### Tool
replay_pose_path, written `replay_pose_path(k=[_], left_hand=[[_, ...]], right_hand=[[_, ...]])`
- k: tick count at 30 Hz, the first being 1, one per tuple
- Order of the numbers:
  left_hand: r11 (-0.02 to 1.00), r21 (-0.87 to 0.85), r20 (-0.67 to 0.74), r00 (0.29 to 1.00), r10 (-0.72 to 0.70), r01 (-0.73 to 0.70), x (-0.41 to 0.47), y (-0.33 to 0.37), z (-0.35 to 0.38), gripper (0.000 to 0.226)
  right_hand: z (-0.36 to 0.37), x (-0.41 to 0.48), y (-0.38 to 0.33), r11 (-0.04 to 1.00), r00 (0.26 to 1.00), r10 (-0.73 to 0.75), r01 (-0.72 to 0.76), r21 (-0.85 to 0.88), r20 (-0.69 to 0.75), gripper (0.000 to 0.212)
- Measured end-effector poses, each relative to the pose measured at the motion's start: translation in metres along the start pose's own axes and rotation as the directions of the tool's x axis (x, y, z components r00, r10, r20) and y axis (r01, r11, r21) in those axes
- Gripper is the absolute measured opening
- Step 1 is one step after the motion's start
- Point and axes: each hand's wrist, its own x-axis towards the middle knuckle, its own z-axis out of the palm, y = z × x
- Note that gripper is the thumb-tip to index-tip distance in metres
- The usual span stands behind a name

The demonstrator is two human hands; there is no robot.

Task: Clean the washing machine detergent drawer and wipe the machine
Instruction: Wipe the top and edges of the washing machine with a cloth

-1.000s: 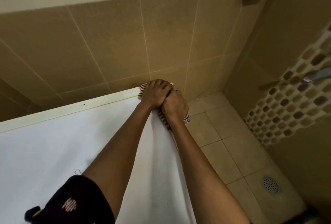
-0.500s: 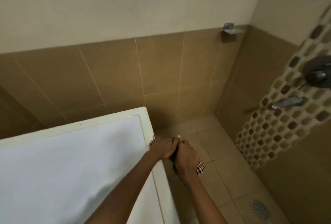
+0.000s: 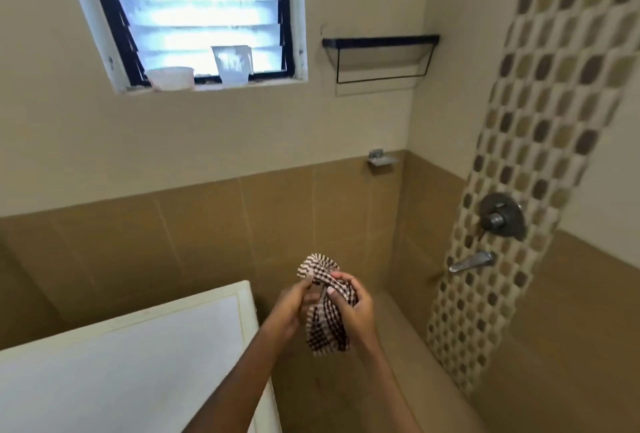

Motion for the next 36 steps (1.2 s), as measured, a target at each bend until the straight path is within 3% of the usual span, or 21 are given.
replay_pose_path(k=[3,7,11,16,21,23,26,28,29,32,36], left_hand=[[0.990,-0.049,-0.017,0.991,0.131,-0.132,-0.028,0.034,0.013,0.019],[0.960,-0.061,0.023,0.961,0.275,-0.273,-0.067,0.077,0.025,0.019],[0.916,-0.202,0.062,0.929,0.366,-0.347,-0.098,0.107,0.034,0.019],[0.859,-0.261,0.089,0.875,0.476,-0.441,-0.123,0.128,0.028,0.017],[0.866,-0.134,0.281,0.819,0.499,-0.482,-0.152,0.136,0.011,0.015],[0.865,-0.072,0.338,0.803,0.490,-0.497,-0.160,0.141,0.002,0.029],[0.812,0.146,0.425,0.777,0.464,-0.565,-0.171,0.146,-0.016,0.042],[0.745,0.260,0.406,0.770,0.493,-0.614,-0.179,0.150,-0.029,0.046],[0.721,0.287,0.368,0.768,0.525,-0.630,-0.184,0.153,-0.035,0.047],[0.699,0.337,0.251,0.775,0.580,-0.631,-0.191,0.160,-0.059,0.054],[0.629,0.474,0.203,0.772,0.603,-0.616,-0.194,0.158,-0.083,0.056]], right_hand=[[-0.008,-0.007,-0.039,0.997,0.998,-0.063,0.063,0.034,0.028,0.016],[-0.019,-0.013,-0.089,0.990,0.989,-0.132,0.129,0.053,0.060,0.022],[-0.026,-0.021,-0.120,0.975,0.975,-0.215,0.210,0.074,0.057,0.021],[-0.022,-0.033,-0.151,0.972,0.997,-0.074,0.070,0.224,0.010,0.053],[-0.017,-0.043,-0.164,0.991,1.000,0.023,-0.026,0.134,0.020,0.094],[-0.017,-0.047,-0.169,0.997,0.999,0.012,-0.015,0.070,0.048,0.084],[-0.019,-0.050,-0.178,0.997,0.997,-0.056,0.059,-0.045,0.056,0.049],[-0.022,-0.053,-0.184,0.989,0.988,-0.125,0.131,-0.063,0.091,0.016],[-0.025,-0.055,-0.186,0.988,0.984,-0.136,0.142,-0.053,0.112,0.009],[-0.028,-0.061,-0.190,0.992,0.974,-0.113,0.121,-0.030,0.195,0.013],[-0.016,-0.061,-0.187,0.974,0.954,-0.072,0.131,-0.187,0.291,0.011]])
